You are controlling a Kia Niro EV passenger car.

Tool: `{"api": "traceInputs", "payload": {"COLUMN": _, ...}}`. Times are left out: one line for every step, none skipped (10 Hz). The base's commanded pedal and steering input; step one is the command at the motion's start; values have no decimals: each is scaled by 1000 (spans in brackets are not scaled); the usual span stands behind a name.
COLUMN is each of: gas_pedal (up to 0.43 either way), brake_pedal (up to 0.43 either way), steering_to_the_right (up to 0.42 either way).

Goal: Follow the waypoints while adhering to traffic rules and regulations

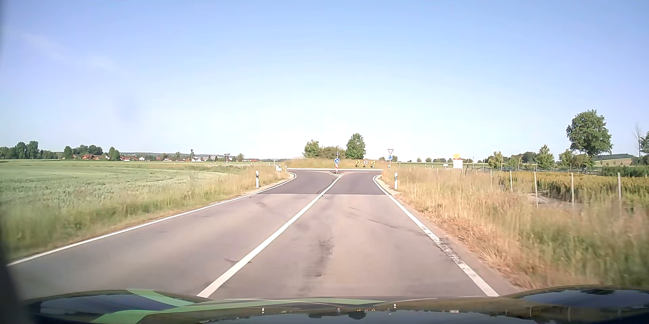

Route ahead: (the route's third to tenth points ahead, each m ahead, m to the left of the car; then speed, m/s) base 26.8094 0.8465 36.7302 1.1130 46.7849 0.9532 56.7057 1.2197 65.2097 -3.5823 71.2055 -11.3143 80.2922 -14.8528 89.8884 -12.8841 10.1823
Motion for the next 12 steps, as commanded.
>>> {"api": "traceInputs", "payload": {"gas_pedal": 130, "brake_pedal": 0, "steering_to_the_right": -6}}
{"api": "traceInputs", "payload": {"gas_pedal": 130, "brake_pedal": 0, "steering_to_the_right": -6}}
{"api": "traceInputs", "payload": {"gas_pedal": 138, "brake_pedal": 0, "steering_to_the_right": -4}}
{"api": "traceInputs", "payload": {"gas_pedal": 138, "brake_pedal": 0, "steering_to_the_right": 1}}
{"api": "traceInputs", "payload": {"gas_pedal": 138, "brake_pedal": 0, "steering_to_the_right": 7}}
{"api": "traceInputs", "payload": {"gas_pedal": 138, "brake_pedal": 0, "steering_to_the_right": 11}}
{"api": "traceInputs", "payload": {"gas_pedal": 138, "brake_pedal": 0, "steering_to_the_right": 11}}
{"api": "traceInputs", "payload": {"gas_pedal": 138, "brake_pedal": 0, "steering_to_the_right": 11}}
{"api": "traceInputs", "payload": {"gas_pedal": 130, "brake_pedal": 0, "steering_to_the_right": 11}}
{"api": "traceInputs", "payload": {"gas_pedal": 130, "brake_pedal": 0, "steering_to_the_right": 11}}
{"api": "traceInputs", "payload": {"gas_pedal": 118, "brake_pedal": 0, "steering_to_the_right": 10}}
{"api": "traceInputs", "payload": {"gas_pedal": 79, "brake_pedal": 0, "steering_to_the_right": 9}}
